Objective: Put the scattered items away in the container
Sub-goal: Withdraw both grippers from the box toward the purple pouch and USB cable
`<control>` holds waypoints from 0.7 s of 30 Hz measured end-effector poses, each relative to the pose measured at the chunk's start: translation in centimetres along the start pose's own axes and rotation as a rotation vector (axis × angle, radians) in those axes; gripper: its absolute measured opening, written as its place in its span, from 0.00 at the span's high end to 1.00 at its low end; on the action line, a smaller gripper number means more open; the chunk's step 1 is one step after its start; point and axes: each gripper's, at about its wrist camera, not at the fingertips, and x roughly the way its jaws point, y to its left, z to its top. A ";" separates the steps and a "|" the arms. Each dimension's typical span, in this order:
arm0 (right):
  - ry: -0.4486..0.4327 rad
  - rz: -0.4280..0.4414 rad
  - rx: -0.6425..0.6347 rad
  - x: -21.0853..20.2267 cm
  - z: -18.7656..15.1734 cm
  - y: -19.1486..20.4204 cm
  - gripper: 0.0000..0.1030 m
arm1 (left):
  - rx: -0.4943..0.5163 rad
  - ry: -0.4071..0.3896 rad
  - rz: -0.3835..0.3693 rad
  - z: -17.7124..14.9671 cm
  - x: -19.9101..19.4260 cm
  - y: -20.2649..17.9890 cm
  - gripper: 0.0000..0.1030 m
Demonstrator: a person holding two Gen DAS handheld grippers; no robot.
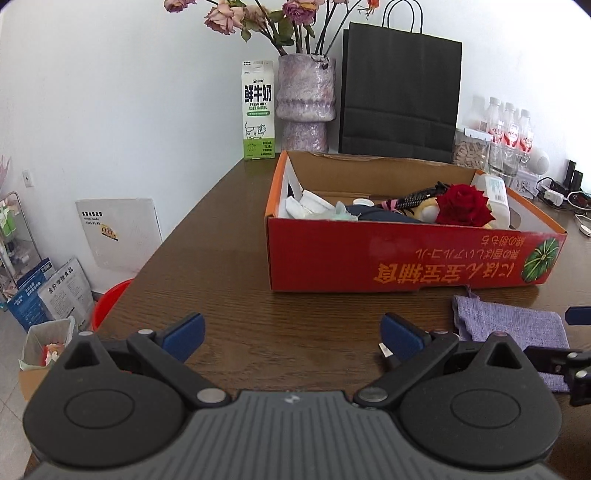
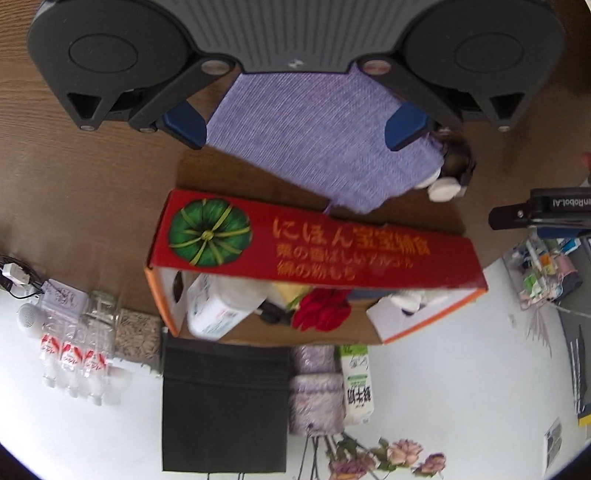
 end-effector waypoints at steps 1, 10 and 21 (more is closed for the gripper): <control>0.012 0.000 -0.004 0.3 -0.1 0.2 0.00 | 0.002 0.003 -0.005 -0.1 0.0 0.0 0.00; -0.007 -0.020 -0.047 1.3 -1.1 1.2 0.00 | 0.021 0.020 -0.045 -0.7 0.4 -0.7 0.00; -0.044 -0.018 -0.039 0.7 -1.4 0.6 0.20 | 0.013 0.034 -0.036 -0.8 0.4 -0.8 0.00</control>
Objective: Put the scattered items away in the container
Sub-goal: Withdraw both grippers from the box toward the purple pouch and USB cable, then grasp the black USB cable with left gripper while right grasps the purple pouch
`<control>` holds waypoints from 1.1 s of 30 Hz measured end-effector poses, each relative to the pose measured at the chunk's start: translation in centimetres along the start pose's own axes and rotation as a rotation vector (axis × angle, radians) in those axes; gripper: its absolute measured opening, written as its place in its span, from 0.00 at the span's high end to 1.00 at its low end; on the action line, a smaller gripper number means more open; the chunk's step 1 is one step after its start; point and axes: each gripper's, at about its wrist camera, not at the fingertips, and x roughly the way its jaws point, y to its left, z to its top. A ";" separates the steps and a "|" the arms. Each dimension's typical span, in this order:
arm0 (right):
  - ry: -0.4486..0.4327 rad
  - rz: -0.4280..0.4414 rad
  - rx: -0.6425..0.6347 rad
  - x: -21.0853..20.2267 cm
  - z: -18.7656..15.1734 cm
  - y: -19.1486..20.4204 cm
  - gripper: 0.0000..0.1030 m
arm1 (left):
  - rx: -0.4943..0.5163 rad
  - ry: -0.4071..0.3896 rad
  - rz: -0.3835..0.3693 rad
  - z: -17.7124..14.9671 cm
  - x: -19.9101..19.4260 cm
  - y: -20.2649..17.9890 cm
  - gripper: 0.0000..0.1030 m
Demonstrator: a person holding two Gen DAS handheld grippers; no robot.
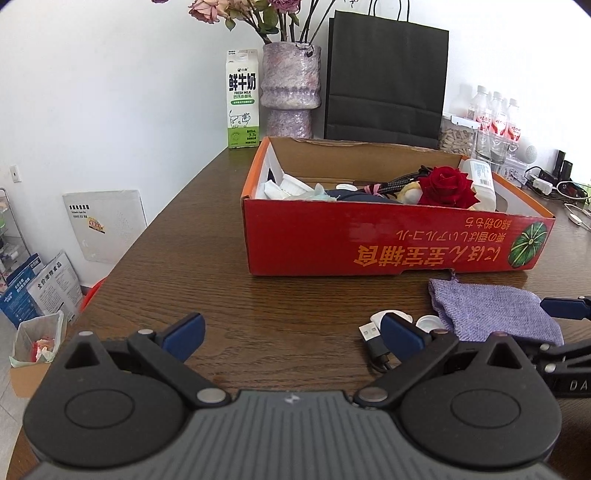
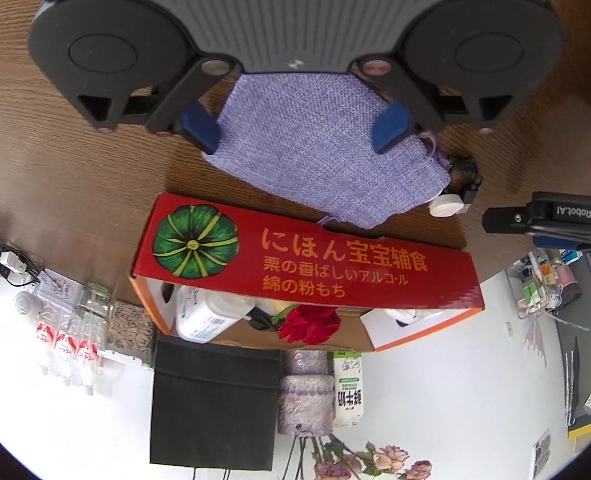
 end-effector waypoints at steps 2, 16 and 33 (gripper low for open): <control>-0.014 -0.009 0.007 -0.4 -0.2 -0.3 0.36 | 0.002 0.004 -0.002 -0.1 0.0 -0.1 0.00; -0.071 0.014 0.082 -2.2 -1.3 -1.9 0.94 | 0.041 0.026 -0.035 -0.8 -0.5 -2.0 0.00; -0.096 0.002 0.148 -3.1 -1.9 -3.7 0.94 | 0.068 0.063 -0.091 -1.3 0.6 -4.4 0.55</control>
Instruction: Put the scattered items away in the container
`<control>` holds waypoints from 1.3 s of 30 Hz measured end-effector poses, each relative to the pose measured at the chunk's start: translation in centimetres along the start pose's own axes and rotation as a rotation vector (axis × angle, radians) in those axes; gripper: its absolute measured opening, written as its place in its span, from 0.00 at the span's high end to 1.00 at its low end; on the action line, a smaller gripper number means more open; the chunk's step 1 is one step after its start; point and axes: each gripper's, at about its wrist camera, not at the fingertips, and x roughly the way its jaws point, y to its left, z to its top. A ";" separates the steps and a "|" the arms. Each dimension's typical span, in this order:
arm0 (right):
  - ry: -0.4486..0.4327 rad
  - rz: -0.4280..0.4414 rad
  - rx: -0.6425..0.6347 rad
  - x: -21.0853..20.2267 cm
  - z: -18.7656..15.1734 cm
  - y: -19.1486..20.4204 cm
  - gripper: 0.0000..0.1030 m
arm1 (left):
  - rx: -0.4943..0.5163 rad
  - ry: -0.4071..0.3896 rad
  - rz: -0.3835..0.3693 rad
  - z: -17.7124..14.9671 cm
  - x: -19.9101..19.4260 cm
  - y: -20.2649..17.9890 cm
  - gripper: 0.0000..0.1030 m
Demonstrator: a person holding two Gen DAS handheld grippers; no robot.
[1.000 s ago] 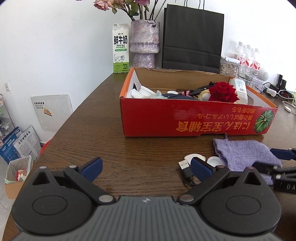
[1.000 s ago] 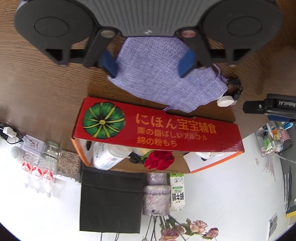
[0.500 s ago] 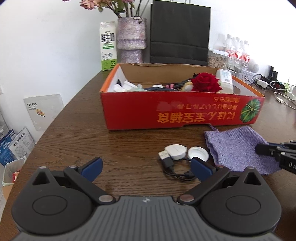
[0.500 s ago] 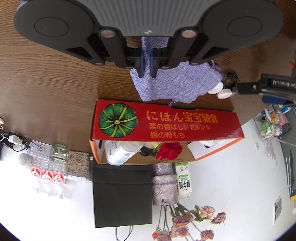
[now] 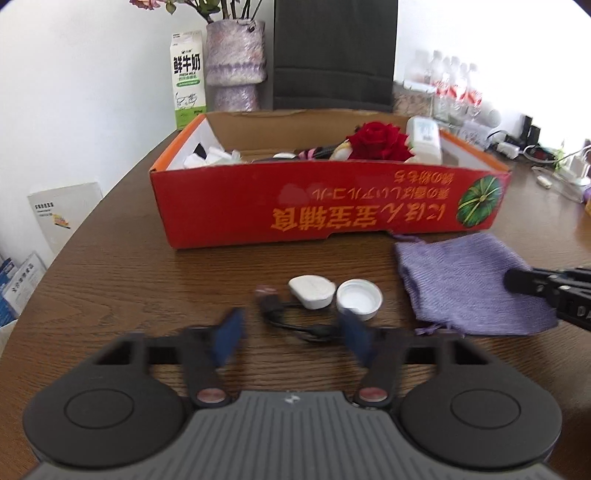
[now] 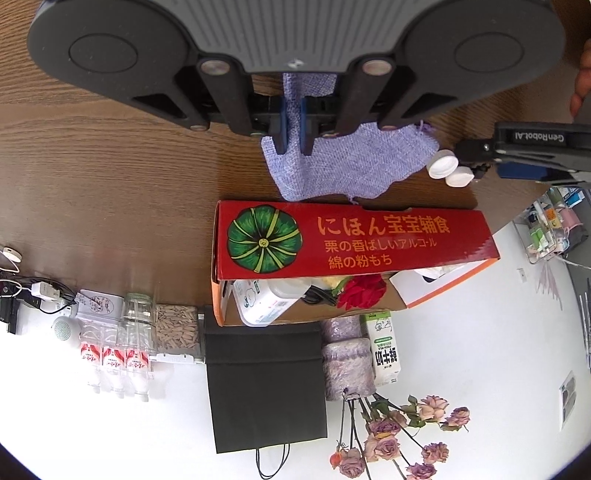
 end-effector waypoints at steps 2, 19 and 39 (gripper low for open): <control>0.001 0.003 0.002 0.0 0.0 0.0 0.94 | -0.008 0.001 -0.012 0.0 0.0 0.2 0.55; -0.040 0.021 0.002 -1.1 0.3 0.5 0.94 | -0.015 -0.053 0.010 -0.2 -2.4 0.9 0.59; -0.262 0.080 -0.098 -5.5 6.4 3.8 1.00 | 0.022 -0.272 0.012 3.4 -7.2 0.8 0.59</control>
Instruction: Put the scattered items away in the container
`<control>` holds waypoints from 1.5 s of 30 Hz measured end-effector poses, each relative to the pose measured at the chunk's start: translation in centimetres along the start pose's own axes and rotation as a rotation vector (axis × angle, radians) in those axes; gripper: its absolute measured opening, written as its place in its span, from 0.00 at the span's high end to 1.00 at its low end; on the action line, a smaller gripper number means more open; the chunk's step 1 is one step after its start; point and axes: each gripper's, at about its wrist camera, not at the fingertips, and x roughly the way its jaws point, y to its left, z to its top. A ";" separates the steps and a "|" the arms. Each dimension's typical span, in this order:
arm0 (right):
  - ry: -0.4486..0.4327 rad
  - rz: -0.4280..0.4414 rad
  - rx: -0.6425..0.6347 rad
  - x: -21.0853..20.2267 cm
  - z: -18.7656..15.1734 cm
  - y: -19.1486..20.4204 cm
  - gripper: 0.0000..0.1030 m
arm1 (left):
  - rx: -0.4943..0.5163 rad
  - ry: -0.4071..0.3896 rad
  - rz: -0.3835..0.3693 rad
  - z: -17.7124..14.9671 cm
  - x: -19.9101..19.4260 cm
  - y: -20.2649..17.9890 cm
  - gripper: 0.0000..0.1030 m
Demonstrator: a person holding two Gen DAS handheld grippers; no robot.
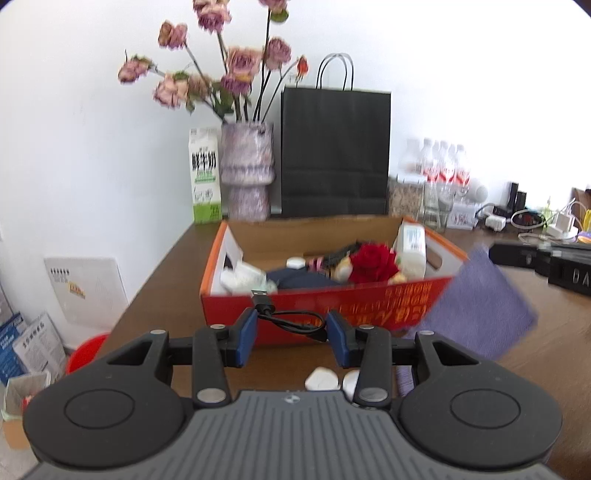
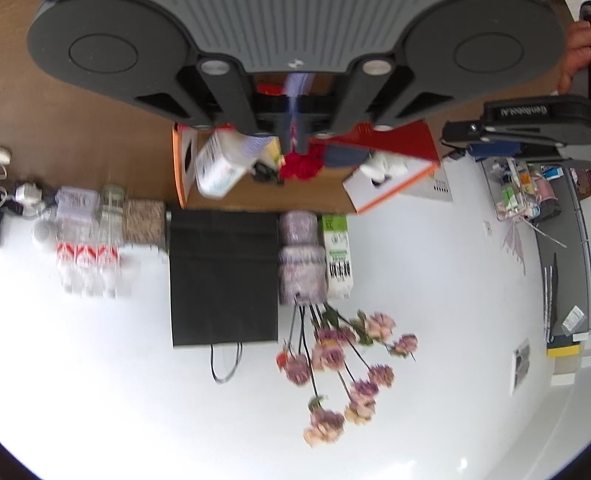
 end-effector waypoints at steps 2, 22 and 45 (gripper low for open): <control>-0.041 0.006 -0.015 -0.3 1.2 0.3 1.00 | 0.006 -0.021 -0.006 0.6 0.0 -0.2 0.59; 0.403 -0.006 -0.054 9.2 -6.8 1.1 0.00 | -0.074 0.086 0.029 -3.0 0.8 2.9 0.60; 0.227 -0.009 0.026 2.4 -5.4 0.5 0.94 | -0.020 0.251 0.109 -5.0 5.3 2.8 0.29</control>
